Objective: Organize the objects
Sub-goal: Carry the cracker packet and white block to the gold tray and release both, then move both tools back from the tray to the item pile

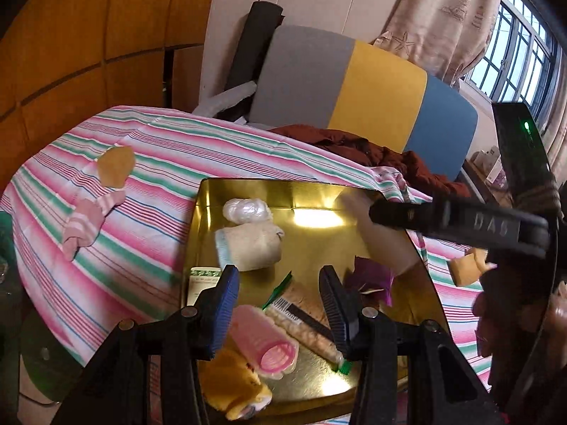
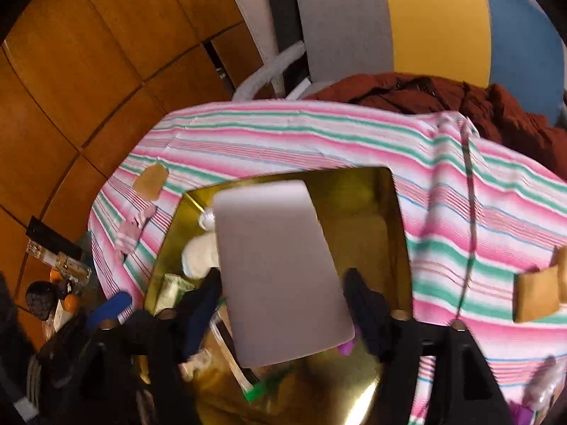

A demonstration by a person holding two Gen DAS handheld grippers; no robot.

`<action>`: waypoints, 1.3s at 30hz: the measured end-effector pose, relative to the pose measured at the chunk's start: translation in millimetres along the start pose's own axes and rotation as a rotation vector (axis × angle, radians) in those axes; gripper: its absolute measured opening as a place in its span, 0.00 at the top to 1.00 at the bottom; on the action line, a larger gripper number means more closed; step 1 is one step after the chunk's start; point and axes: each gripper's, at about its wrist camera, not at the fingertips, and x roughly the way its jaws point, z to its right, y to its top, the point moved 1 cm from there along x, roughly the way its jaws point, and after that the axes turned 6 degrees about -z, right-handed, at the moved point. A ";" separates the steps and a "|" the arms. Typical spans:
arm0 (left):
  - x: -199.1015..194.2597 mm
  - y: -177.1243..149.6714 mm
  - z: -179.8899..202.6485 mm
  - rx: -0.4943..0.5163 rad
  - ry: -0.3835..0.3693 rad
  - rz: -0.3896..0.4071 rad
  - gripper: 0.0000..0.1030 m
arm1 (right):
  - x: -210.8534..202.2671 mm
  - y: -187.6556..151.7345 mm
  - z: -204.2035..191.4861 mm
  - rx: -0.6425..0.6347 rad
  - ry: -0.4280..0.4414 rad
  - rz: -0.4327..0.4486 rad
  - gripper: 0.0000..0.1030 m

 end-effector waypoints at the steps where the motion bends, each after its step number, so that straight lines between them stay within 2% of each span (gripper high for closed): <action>1: -1.6 -0.9 -0.4 0.001 0.004 0.002 0.53 | -0.3 1.5 -2.2 0.000 0.002 0.011 0.01; 4: -5.2 -5.3 0.8 0.011 0.016 0.003 0.53 | -4.8 1.8 -7.8 -0.011 0.006 0.042 0.00; 11: -9.3 -14.9 5.2 0.027 0.032 0.002 0.53 | -13.1 -19.0 -8.1 -0.020 -0.015 0.049 0.00; 26: -21.9 -31.7 14.9 0.037 0.070 0.029 0.53 | -42.8 -80.8 -11.5 -0.114 -0.244 0.193 0.00; 35: -21.1 -38.3 22.0 0.046 0.076 0.020 0.53 | -54.2 -102.5 -5.5 -0.134 -0.293 0.226 0.00; 39: -22.3 -39.0 31.0 0.075 0.057 0.021 0.53 | -55.3 -111.4 -0.8 -0.139 -0.302 0.225 0.00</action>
